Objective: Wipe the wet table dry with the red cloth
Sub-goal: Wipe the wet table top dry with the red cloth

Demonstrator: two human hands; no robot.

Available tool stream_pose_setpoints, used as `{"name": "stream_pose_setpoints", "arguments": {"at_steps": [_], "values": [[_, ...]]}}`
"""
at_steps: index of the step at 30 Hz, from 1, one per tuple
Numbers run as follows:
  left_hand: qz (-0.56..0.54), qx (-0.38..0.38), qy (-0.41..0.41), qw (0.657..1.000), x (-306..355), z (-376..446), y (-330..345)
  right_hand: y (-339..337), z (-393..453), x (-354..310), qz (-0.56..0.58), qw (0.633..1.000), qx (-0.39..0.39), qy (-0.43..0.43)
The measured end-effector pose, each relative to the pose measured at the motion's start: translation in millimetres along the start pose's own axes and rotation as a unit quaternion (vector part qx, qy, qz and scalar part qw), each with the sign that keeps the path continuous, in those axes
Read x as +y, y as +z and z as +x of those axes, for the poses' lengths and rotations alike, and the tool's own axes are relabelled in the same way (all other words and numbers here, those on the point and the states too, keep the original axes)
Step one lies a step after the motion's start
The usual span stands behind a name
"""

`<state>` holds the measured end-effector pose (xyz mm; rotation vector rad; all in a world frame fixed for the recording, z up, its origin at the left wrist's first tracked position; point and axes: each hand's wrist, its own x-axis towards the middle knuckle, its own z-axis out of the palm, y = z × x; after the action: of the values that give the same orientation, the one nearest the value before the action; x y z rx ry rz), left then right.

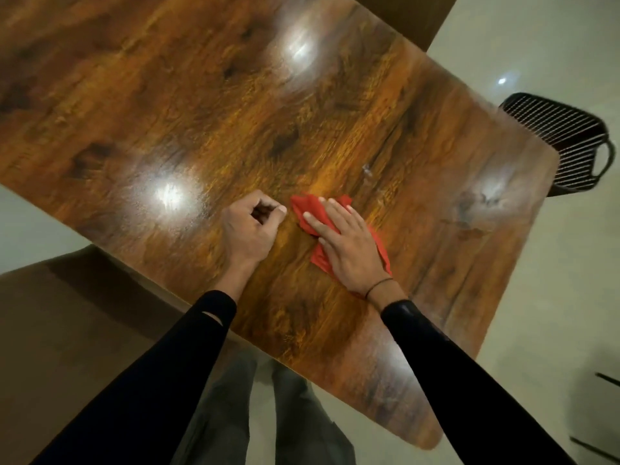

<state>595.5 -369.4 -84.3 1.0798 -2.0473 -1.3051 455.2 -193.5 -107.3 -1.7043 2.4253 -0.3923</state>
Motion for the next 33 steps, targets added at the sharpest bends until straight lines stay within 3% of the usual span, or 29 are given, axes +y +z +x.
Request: {"name": "stream_pose_setpoints", "arguments": {"at_steps": [4,6,9,13,19,23,28,31,33], "values": [[-0.049,-0.009,-0.004,0.999,0,10,2,-14,15,25,0.012,0.986,0.053,0.157],[-0.054,-0.032,0.011,0.998,2,10,3,-23,41,41,0.014,0.978,0.078,0.195],[0.035,-0.063,0.059,0.996,1,21,8,-30,84,53,0.011,0.968,0.098,0.230],[0.219,-0.096,0.150,0.959,-5,45,18,-26,100,57,0.002,0.986,0.068,0.154],[0.249,-0.098,0.202,0.942,-13,82,29,-23,48,81,0.008,0.999,-0.018,-0.032],[0.265,-0.105,0.233,0.930,-2,105,38,-39,50,123,0.016,0.998,0.023,0.061],[0.250,-0.096,0.218,0.938,8,124,53,-48,135,149,0.005,0.969,0.090,0.230],[0.248,-0.099,0.214,0.940,7,129,59,-46,175,140,0.009,0.970,0.085,0.226],[0.249,-0.095,0.205,0.942,5,133,64,-39,179,130,0.007,0.984,0.062,0.168]]}}
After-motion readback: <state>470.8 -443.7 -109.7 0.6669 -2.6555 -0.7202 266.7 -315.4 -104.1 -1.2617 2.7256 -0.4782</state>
